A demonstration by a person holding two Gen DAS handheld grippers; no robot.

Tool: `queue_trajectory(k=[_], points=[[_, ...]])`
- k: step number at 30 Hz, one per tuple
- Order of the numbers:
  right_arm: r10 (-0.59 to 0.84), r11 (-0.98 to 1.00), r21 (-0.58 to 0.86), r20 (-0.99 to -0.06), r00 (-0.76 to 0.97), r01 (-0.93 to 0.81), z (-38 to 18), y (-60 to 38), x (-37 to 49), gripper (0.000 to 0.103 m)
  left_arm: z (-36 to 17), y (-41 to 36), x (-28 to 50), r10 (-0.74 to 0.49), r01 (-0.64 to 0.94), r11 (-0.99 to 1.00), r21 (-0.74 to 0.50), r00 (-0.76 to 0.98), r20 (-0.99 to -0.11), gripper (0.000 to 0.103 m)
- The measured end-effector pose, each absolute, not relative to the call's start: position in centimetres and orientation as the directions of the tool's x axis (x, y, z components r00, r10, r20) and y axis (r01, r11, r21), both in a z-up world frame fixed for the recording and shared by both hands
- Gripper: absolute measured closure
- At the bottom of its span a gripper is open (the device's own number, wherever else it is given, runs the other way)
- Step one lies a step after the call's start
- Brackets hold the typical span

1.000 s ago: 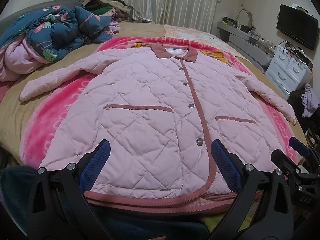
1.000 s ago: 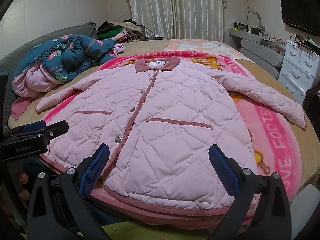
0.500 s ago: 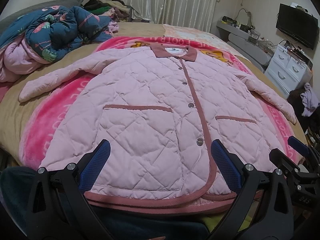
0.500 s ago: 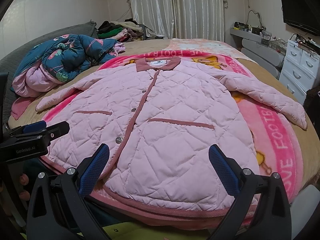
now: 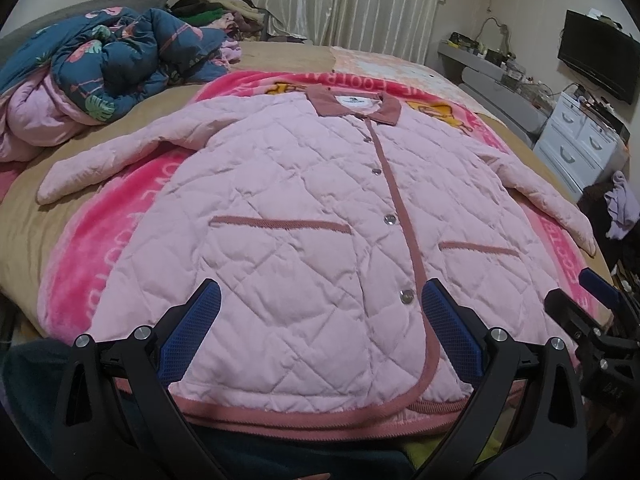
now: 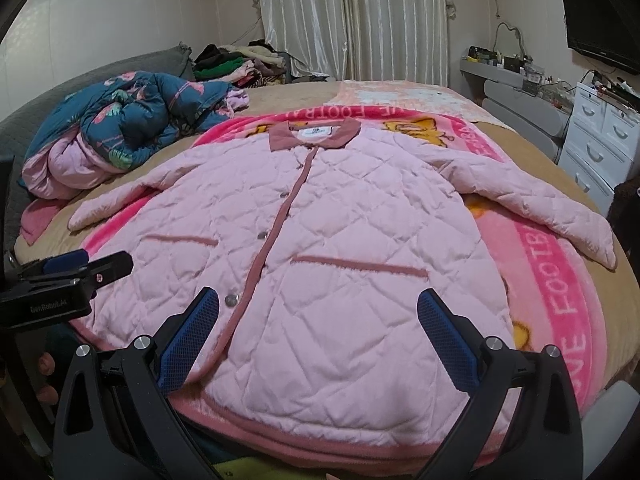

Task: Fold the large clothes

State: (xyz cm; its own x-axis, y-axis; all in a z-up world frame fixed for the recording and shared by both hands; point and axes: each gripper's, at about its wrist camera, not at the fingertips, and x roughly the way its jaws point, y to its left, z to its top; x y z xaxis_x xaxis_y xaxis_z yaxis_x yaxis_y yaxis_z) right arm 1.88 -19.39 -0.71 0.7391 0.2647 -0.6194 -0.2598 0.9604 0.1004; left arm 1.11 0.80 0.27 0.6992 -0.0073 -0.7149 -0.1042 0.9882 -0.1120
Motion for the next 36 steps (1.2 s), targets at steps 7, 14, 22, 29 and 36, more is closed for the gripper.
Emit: queue_trajectory(k=[7, 14, 22, 29, 36], points=[[0.256, 0.964, 0.1, -0.601, 0.757, -0.246, 0.8, -19.7, 4.7, 0.004, 1.1, 1.6, 3.1, -0.003, -0.12, 0.985, -0.12, 0.695, -0.719, 0.009], [0.248, 0.966, 0.095, -0.589, 0.769, -0.239, 2.2, -19.9, 8.1, 0.004, 1.8, 1.9, 5.9, -0.003, -0.14, 0.981, -0.133, 0.68, -0.734, 0.009], [0.251, 0.966, 0.108, -0.591, 0.767, -0.233, 2.6, -20.4, 12.0, 0.004, 3.2, 1.4, 9.7, -0.009, -0.128, 0.983, -0.131, 0.683, -0.73, 0.009], [0.239, 0.971, 0.123, -0.598, 0.765, -0.206, 2.7, -21.6, 15.4, 0.004, 3.7, -0.1, 13.8, -0.044, -0.086, 0.987, -0.135, 0.666, -0.745, 0.009], [0.21, 0.977, 0.15, -0.604, 0.769, -0.149, 2.4, -23.8, 18.7, 0.004, 3.9, -1.4, 17.8, -0.075, -0.067, 0.985, -0.156, 0.654, -0.753, 0.009]])
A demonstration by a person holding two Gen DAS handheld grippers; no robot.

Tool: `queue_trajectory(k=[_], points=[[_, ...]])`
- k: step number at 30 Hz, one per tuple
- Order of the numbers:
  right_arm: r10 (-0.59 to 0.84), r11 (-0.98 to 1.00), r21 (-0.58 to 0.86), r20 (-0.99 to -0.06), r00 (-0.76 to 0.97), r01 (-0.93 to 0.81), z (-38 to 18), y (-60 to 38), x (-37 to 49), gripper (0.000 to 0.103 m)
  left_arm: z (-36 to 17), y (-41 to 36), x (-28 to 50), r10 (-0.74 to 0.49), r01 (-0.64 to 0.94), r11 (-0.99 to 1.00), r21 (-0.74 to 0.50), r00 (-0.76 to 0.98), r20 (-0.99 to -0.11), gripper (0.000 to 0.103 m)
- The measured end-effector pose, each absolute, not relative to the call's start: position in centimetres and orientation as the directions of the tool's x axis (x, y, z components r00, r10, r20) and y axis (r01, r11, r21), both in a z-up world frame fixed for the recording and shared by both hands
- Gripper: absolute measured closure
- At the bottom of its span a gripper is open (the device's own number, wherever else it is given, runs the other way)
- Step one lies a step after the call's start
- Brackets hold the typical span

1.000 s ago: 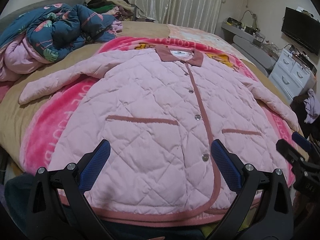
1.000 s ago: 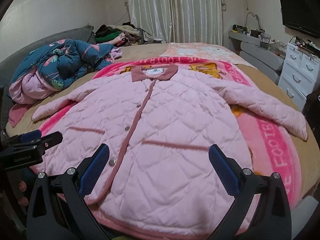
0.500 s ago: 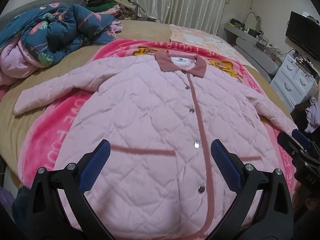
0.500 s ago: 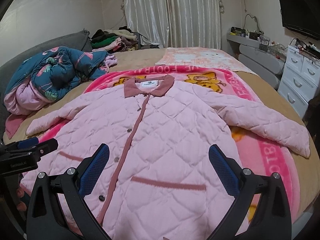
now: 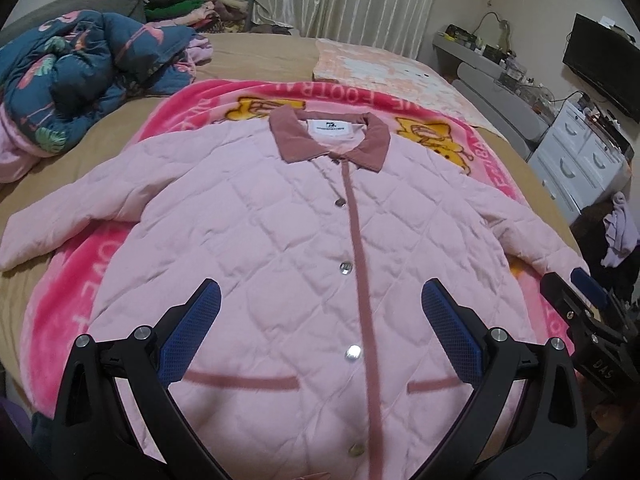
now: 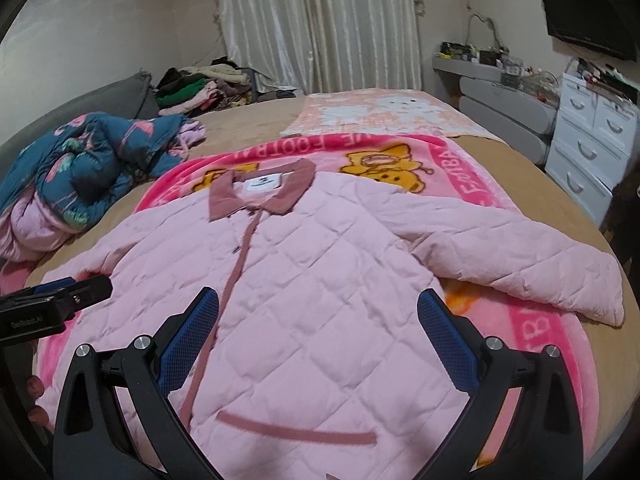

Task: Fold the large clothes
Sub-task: 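Move the right gripper to the jacket sleeve cuff and grasp it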

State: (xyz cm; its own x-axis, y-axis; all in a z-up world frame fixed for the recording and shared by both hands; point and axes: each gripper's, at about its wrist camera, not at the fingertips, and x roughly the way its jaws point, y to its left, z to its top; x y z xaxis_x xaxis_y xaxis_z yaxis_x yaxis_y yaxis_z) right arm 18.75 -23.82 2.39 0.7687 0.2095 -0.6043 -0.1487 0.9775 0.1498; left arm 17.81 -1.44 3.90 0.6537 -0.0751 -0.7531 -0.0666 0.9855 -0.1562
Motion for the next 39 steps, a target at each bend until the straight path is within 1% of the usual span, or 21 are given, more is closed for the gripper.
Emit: queue_trajectory(k=[15, 20, 25, 31, 36, 39], points=[[0.075, 0.978, 0.2, -0.616, 0.784, 0.063, 0.9, -32.7, 23.8, 0.004, 3.6, -4.8, 23.9, -0.087, -0.041, 0.988, -0.148, 0.644, -0.76, 0.009], [-0.004, 0.959, 0.214, -0.643, 0.766, 0.185, -0.9, -37.1, 25.1, 0.004, 2.5, -6.4, 25.6, -0.096, -0.018, 0.991, -0.136, 0.621, -0.778, 0.009], [-0.052, 0.924, 0.244, -0.685, 0.726, 0.296, -3.4, -41.3, 25.9, 0.004, 1.1, -6.8, 26.8, -0.092, -0.017, 0.992, -0.127, 0.599, -0.795, 0.009], [-0.145, 0.863, 0.238, -0.728, 0.67, 0.445, -6.1, -46.7, 26.2, 0.004, -1.0, -7.5, 28.4, -0.079, -0.018, 0.994, -0.109, 0.57, -0.818, 0.009], [-0.193, 0.781, 0.264, -0.76, 0.621, 0.566, -8.3, -51.0, 25.4, 0.004, -2.4, -7.6, 29.7, -0.075, -0.024, 0.994, -0.106, 0.549, -0.833, 0.009], [-0.186, 0.721, 0.307, -0.777, 0.601, 0.621, -9.8, -53.4, 25.1, 0.004, -2.8, -7.5, 30.4, -0.069, -0.031, 0.994, -0.102, 0.542, -0.837, 0.009]])
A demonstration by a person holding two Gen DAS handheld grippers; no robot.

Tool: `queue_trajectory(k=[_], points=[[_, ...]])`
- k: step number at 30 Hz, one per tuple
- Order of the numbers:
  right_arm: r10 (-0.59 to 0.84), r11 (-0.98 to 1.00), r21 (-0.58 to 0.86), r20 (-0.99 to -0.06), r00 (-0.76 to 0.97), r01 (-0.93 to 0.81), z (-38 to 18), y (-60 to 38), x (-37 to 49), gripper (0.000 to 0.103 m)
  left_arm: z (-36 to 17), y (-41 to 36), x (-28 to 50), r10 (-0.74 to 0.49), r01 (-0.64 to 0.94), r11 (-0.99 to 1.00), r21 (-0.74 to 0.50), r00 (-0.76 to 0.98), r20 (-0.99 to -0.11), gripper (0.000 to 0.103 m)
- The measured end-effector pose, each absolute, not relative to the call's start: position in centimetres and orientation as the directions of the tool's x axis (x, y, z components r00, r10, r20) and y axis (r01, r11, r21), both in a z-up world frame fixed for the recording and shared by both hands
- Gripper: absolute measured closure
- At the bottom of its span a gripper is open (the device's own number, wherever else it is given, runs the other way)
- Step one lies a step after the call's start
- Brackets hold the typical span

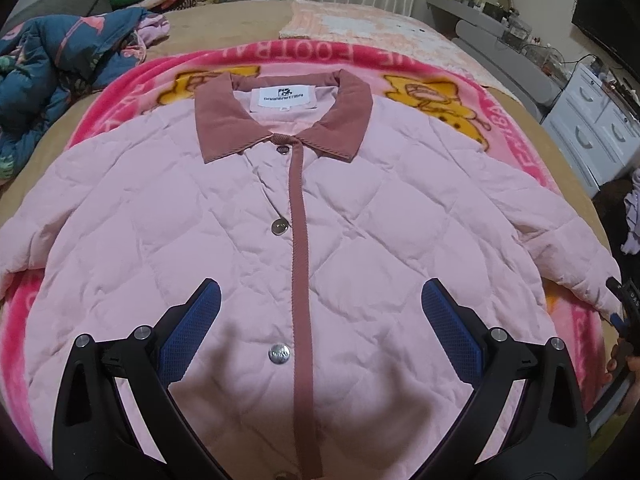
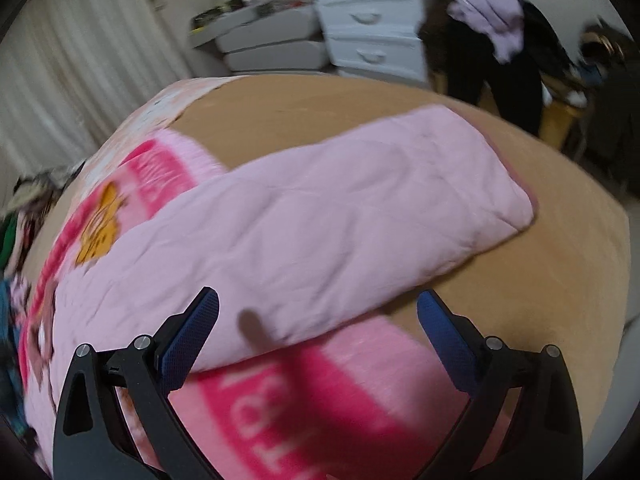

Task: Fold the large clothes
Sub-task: 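Move the right gripper to the jacket sleeve cuff and grasp it, then lift the sleeve with the right gripper, fold it across the jacket front, release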

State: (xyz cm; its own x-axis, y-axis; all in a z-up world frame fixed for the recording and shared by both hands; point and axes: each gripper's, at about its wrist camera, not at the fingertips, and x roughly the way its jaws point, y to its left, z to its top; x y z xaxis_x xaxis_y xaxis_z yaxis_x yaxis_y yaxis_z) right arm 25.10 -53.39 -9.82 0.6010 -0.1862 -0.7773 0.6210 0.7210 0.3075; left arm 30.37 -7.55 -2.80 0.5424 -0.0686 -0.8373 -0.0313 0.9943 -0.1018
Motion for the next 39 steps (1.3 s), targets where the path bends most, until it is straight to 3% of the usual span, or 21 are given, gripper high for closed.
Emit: queue_trajectory(k=[11, 15, 17, 19, 28, 39], points=[[-0.173, 0.505, 0.47, -0.767, 0.618, 0.724, -14.2, -61.2, 25.3, 0.006, -3.2, -4.4, 32.5, -0.018, -0.088, 0.993, -0.075, 0.523, -0.852, 0.009], [-0.193, 0.502, 0.483, -0.746, 0.638, 0.717, -13.7, -61.8, 26.2, 0.041, -2.3, -2.6, 32.8, -0.013, -0.109, 0.991, -0.083, 0.531, -0.847, 0.009], [-0.178, 0.522, 0.499, -0.73, 0.66, 0.692, -13.1, -62.1, 26.8, 0.053, -1.7, -1.7, 32.9, -0.008, -0.11, 0.991, -0.081, 0.543, -0.84, 0.009], [-0.164, 0.562, 0.513, -0.7, 0.695, 0.649, -12.0, -62.0, 27.4, 0.084, -1.1, -0.8, 33.0, 0.013, -0.123, 0.99, -0.067, 0.558, -0.83, 0.009], [-0.145, 0.73, 0.484, -0.58, 0.802, 0.482, -3.9, -57.2, 30.2, 0.088, 0.2, 2.9, 33.1, 0.013, -0.156, 0.984, -0.091, 0.562, -0.827, 0.009], [0.001, 0.88, 0.432, -0.412, 0.911, 0.195, 6.1, -46.7, 32.5, 0.088, 3.3, 7.6, 32.0, 0.016, -0.195, 0.972, -0.134, 0.622, -0.783, 0.009]])
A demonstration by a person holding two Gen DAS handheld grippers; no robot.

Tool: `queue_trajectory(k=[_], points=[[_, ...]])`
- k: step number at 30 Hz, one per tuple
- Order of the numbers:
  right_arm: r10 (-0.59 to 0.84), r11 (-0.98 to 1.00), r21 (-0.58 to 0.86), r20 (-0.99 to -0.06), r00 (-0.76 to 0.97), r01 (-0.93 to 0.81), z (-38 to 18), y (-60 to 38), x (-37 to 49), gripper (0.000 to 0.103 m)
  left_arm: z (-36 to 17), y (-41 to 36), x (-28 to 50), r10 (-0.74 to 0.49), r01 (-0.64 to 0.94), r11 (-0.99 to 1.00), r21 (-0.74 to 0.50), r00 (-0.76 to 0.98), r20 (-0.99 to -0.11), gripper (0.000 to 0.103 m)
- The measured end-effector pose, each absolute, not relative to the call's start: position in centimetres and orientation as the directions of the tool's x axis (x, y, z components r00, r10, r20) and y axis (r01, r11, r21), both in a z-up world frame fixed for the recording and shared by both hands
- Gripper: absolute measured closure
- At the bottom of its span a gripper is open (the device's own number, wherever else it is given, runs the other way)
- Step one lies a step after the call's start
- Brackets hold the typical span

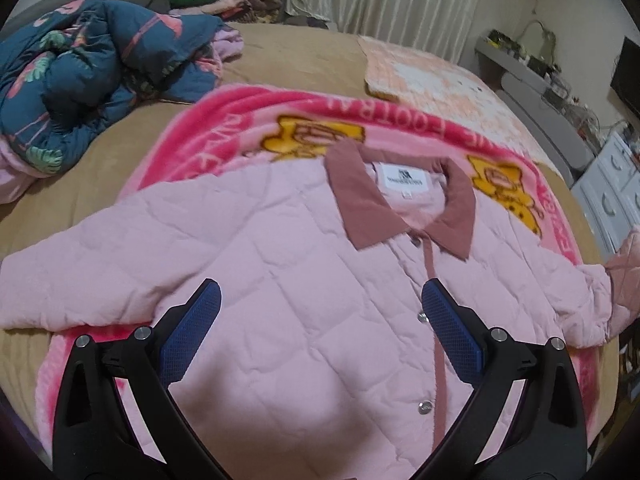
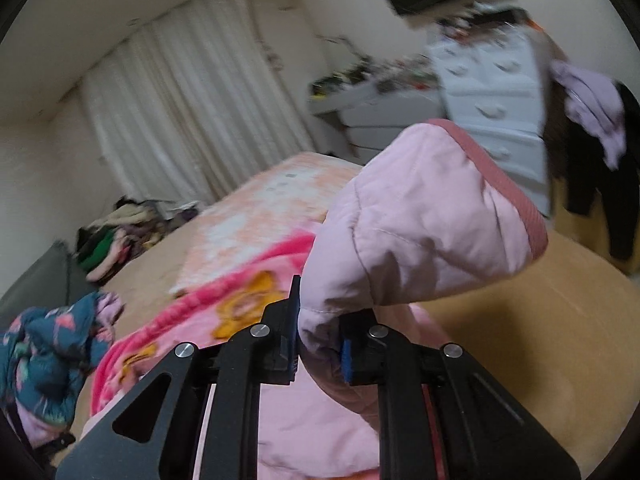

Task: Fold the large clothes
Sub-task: 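Lift the sleeve with the right gripper, fold it across the jacket front, release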

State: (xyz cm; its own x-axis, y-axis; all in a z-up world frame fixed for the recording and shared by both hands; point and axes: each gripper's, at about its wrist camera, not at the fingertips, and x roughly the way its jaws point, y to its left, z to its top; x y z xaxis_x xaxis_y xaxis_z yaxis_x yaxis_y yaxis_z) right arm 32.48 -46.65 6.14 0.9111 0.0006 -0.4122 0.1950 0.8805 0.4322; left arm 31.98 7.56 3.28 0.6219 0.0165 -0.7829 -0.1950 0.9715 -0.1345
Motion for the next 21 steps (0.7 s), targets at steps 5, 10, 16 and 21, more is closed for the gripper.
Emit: queue_trajectory(k=[5, 10, 16, 21], points=[[0.085, 0.914, 0.399, -0.356, 0.931, 0.069, 9.8, -41.7, 33.1, 0.088, 3.6, 9.9, 31.2, 0.008, -0.219, 0.961, -0.171, 0.635, -0.772, 0.009], [0.157, 0.93, 0.367, -0.32, 0.934, -0.03, 12.5, -36.8, 33.5, 0.088, 3.6, 12.2, 30.5, 0.043, -0.272, 0.945, -0.182, 0.654, -0.755, 0.009], [0.218, 0.936, 0.334, -0.31, 0.926, -0.108, 13.9, -30.9, 34.1, 0.088, 3.3, 14.4, 29.8, 0.039, -0.273, 0.941, -0.199, 0.673, -0.739, 0.009], [0.253, 0.941, 0.301, -0.322, 0.912, -0.154, 14.2, -26.0, 35.0, 0.089, 3.3, 16.0, 29.6, 0.055, -0.267, 0.948, -0.176, 0.678, -0.733, 0.009]])
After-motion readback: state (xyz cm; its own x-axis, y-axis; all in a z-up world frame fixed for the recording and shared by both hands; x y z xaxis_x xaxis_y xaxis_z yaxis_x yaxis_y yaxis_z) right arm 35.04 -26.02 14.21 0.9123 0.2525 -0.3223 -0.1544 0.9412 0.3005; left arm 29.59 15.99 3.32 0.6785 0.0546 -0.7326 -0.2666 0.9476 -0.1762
